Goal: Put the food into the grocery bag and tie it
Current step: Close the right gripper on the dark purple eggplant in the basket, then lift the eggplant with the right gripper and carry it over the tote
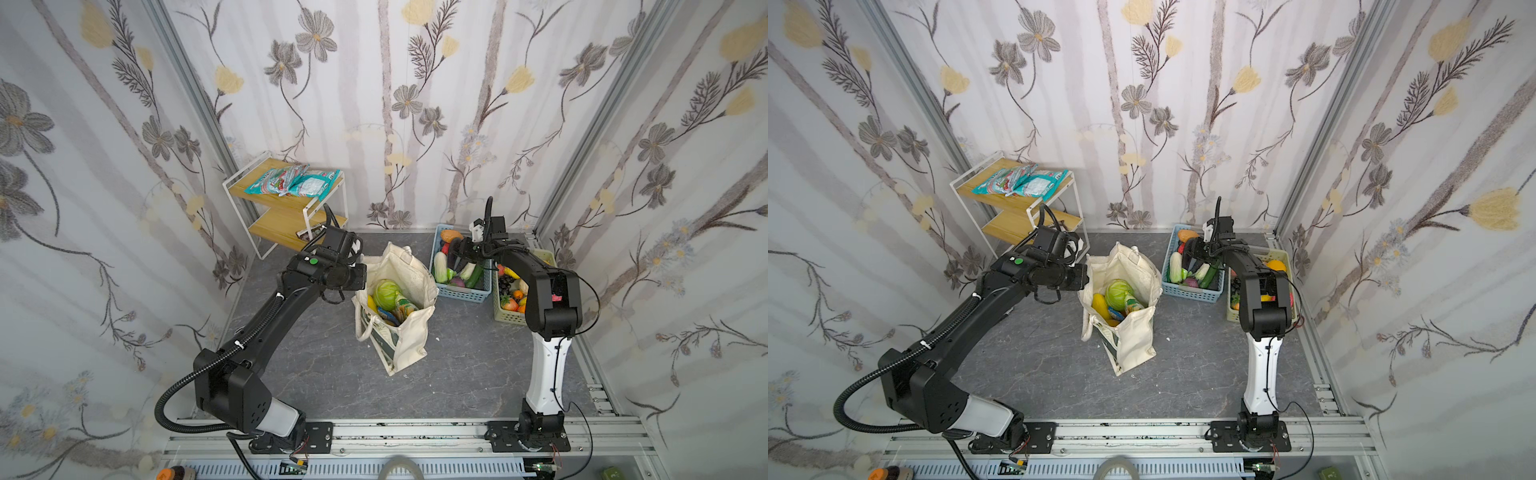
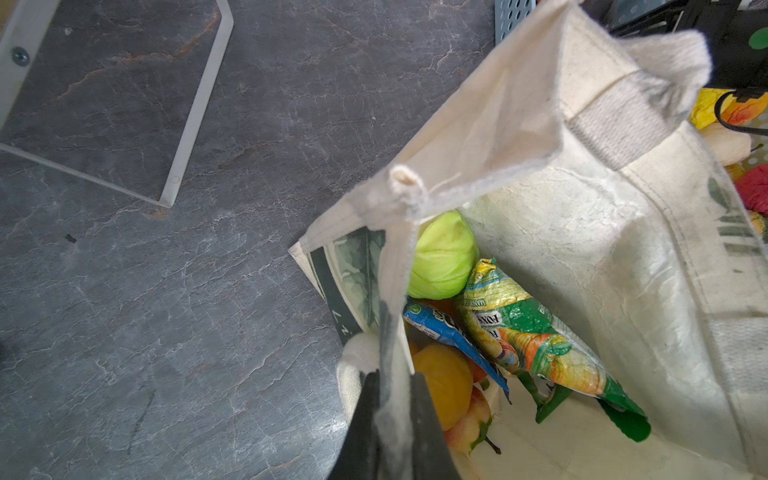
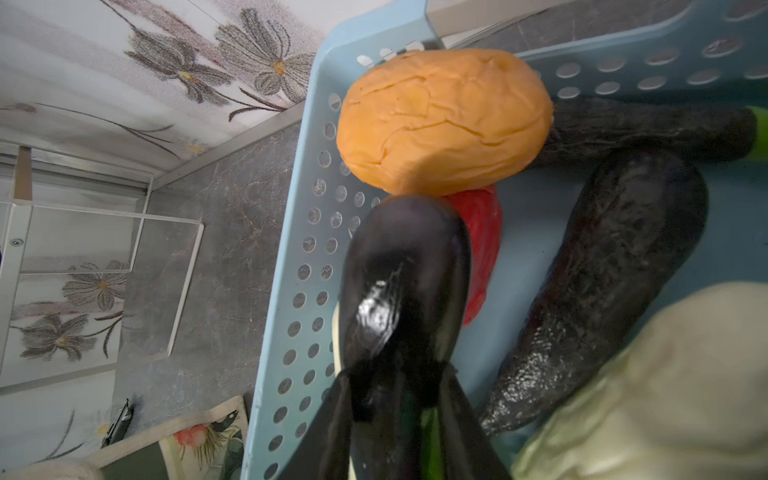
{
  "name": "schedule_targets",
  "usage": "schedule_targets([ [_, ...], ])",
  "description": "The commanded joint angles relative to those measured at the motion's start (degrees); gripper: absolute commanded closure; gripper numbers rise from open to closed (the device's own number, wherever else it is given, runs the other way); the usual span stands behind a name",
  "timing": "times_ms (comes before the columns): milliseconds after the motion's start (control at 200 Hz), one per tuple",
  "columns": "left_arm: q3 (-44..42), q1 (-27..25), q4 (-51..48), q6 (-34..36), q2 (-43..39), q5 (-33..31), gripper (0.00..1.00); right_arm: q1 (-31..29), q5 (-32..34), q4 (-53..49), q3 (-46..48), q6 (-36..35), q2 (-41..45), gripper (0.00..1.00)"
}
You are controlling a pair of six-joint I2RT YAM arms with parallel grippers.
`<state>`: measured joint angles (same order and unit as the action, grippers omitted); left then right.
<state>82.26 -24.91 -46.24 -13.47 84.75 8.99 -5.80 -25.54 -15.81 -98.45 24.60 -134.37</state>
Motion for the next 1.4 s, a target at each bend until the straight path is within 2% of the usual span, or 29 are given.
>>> schedule_targets([
  [0,-0.15,0.03,-0.54,0.29,-0.55,0.01,1.00,-0.22,0.46,0.26,-0.07,0.10,-0.93,0.55],
  [145,-0.17,0.03,-0.54,0.20,-0.57,0.06,1.00,-0.23,0.25,0.90,0.02,0.50,-1.19,0.43],
  [295,-0.08,0.03,-0.53,0.12,-0.55,0.23,1.00,-0.38,-0.08,2.16,-0.07,1.46,-1.68,0.41],
  [610,0.62,0.03,-1.19,0.38,-0.63,0.15,1.00,-0.47,0.62,2.86,0.59,1.33,0.01,0.57],
  [1394,-1.73,0.00,0.57,-0.15,-2.92,1.20,1.00,-0.88,-0.37,2.40,2.99,1.22,17.81,0.57],
])
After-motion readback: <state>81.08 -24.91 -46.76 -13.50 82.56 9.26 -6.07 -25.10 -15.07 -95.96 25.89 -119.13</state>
